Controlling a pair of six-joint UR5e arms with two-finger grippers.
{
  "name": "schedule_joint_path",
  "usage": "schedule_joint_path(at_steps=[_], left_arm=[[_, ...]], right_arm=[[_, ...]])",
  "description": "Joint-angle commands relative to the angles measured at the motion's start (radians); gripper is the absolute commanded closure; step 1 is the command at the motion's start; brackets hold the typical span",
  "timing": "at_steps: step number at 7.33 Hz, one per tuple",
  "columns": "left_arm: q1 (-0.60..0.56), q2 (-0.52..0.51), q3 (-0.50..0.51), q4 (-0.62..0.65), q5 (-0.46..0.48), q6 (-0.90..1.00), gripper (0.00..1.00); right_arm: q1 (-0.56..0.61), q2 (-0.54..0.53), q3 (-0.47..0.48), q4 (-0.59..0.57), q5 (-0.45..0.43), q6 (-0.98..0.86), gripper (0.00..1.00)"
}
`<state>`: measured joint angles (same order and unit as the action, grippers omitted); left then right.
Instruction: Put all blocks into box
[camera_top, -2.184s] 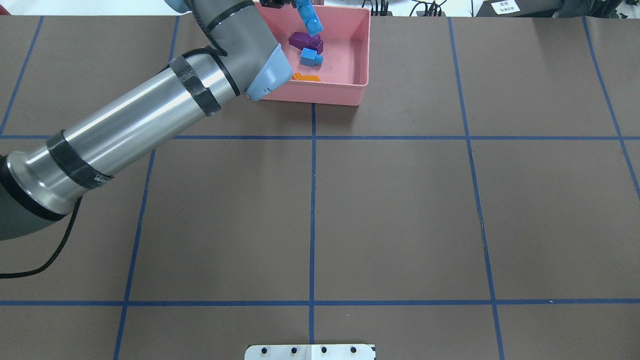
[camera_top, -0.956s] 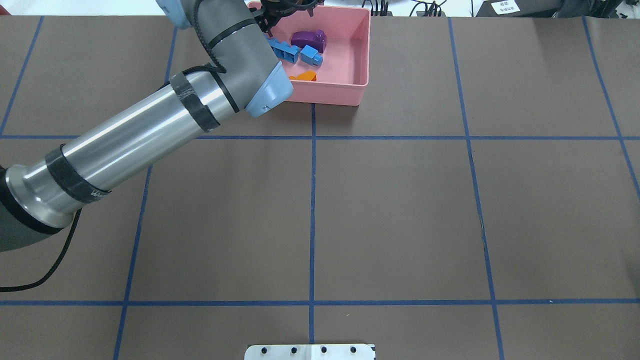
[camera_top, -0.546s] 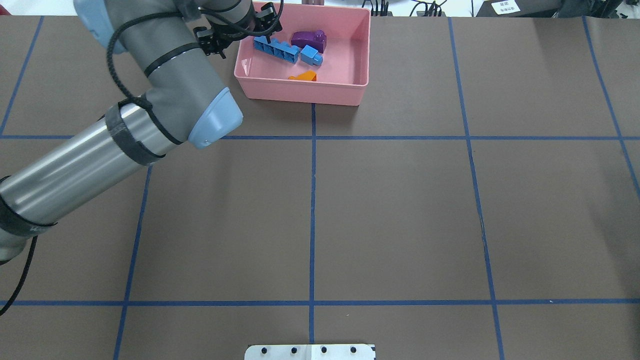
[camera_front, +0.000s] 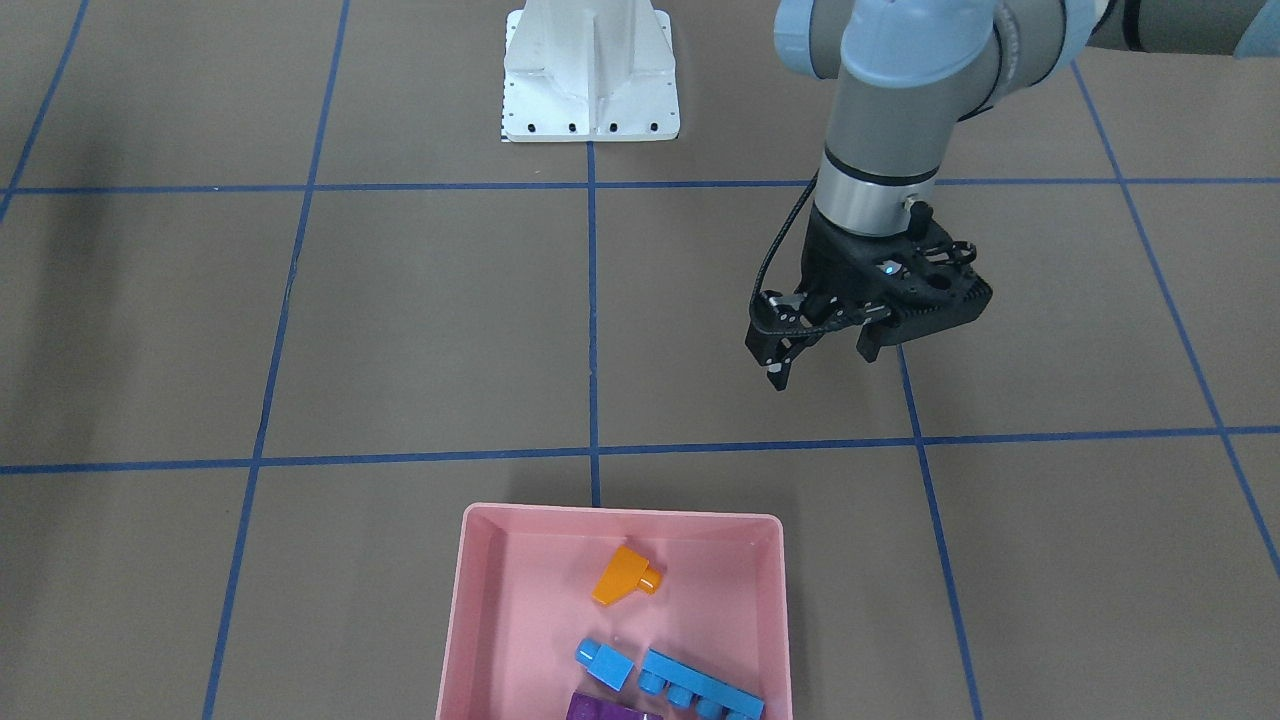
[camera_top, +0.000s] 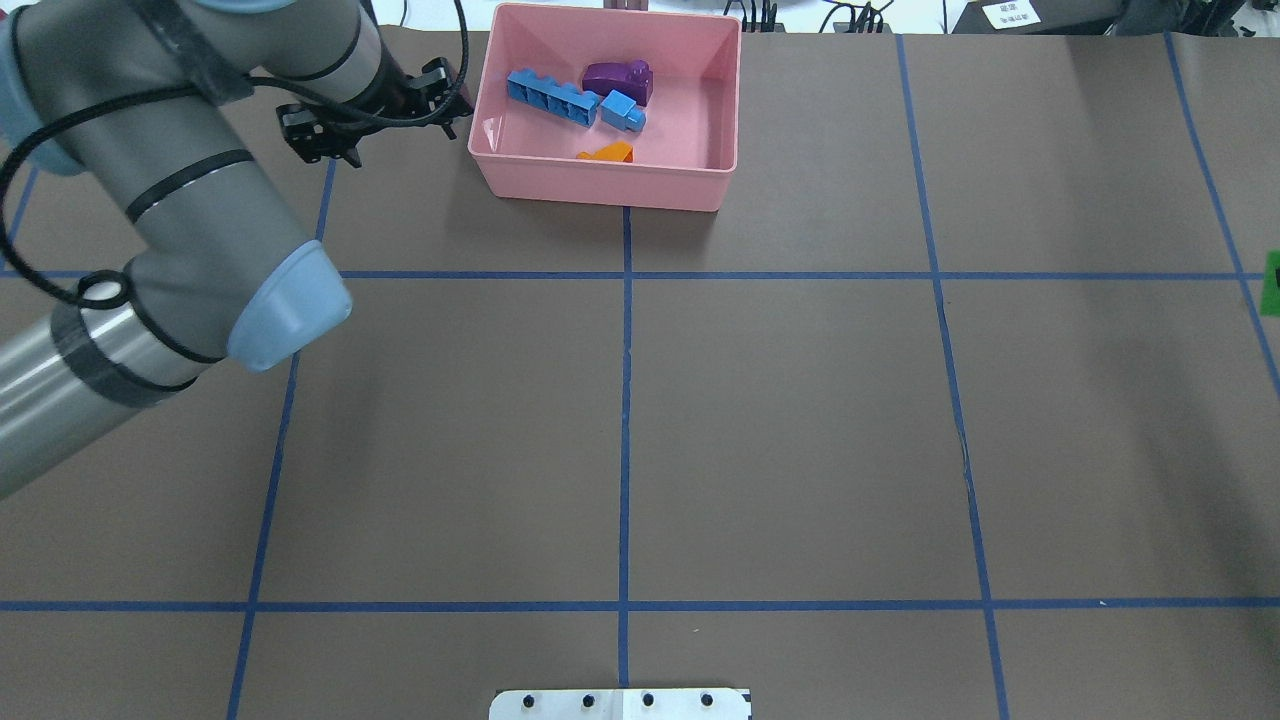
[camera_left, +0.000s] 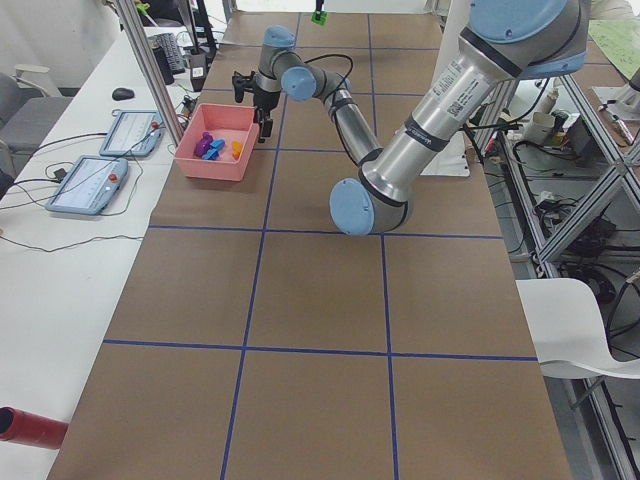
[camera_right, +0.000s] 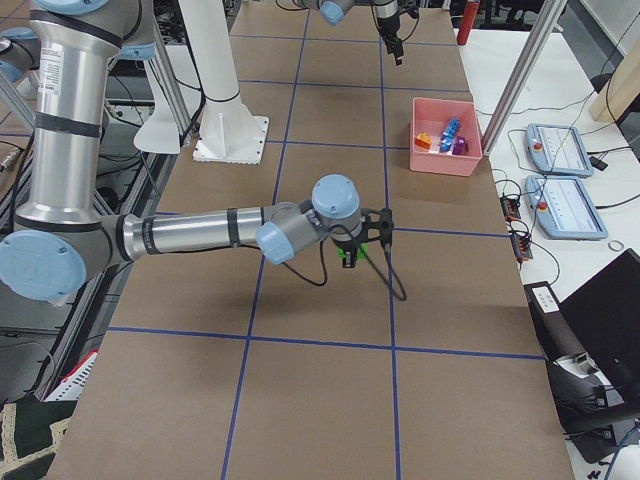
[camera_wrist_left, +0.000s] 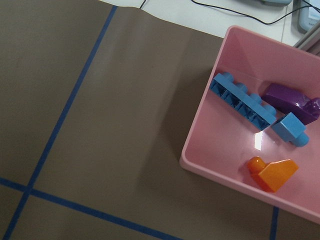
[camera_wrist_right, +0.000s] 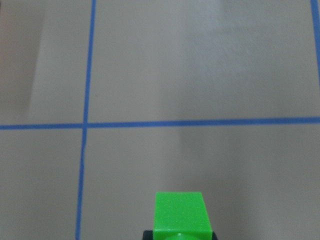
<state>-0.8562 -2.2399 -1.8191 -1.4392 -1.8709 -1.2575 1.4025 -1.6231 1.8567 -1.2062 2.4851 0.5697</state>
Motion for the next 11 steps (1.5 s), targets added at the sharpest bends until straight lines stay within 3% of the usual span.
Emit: schedule_joint_path(at_steps=[1,2,3,4,5,7,9,11], left_arm=[[-0.003,0.210,-0.184,0.014,-0.010,0.169,0.00],[-0.003,0.292,-0.225,0.014,-0.010,0.247,0.00],[-0.006,0.356,-0.238,0.014,-0.010,0.342,0.00],[-0.007,0.388,-0.238,0.013,-0.007,0.377,0.00],[-0.009,0.407,-0.235,0.011,-0.004,0.407,0.00],[-0.014,0.453,-0.230,-0.001,-0.004,0.435,0.00],[-0.088,0.495,-0.227,-0.001,-0.008,0.644,0.00],[-0.121,0.552,-0.224,-0.020,-0.007,0.705,0.00]], right_arm=[[-0.080,0.323,-0.008,-0.229,-0.079,0.021,1.00],[-0.194,0.436,-0.040,-0.239,-0.198,0.153,1.00],[-0.288,0.588,-0.132,-0.239,-0.298,0.268,1.00],[-0.357,0.746,-0.251,-0.237,-0.392,0.368,1.00],[-0.381,0.893,-0.386,-0.236,-0.422,0.410,1.00],[-0.407,1.036,-0.590,-0.198,-0.510,0.424,1.00],[-0.456,1.152,-0.846,-0.008,-0.601,0.446,1.00],[-0.506,1.189,-0.942,0.115,-0.664,0.458,1.00]])
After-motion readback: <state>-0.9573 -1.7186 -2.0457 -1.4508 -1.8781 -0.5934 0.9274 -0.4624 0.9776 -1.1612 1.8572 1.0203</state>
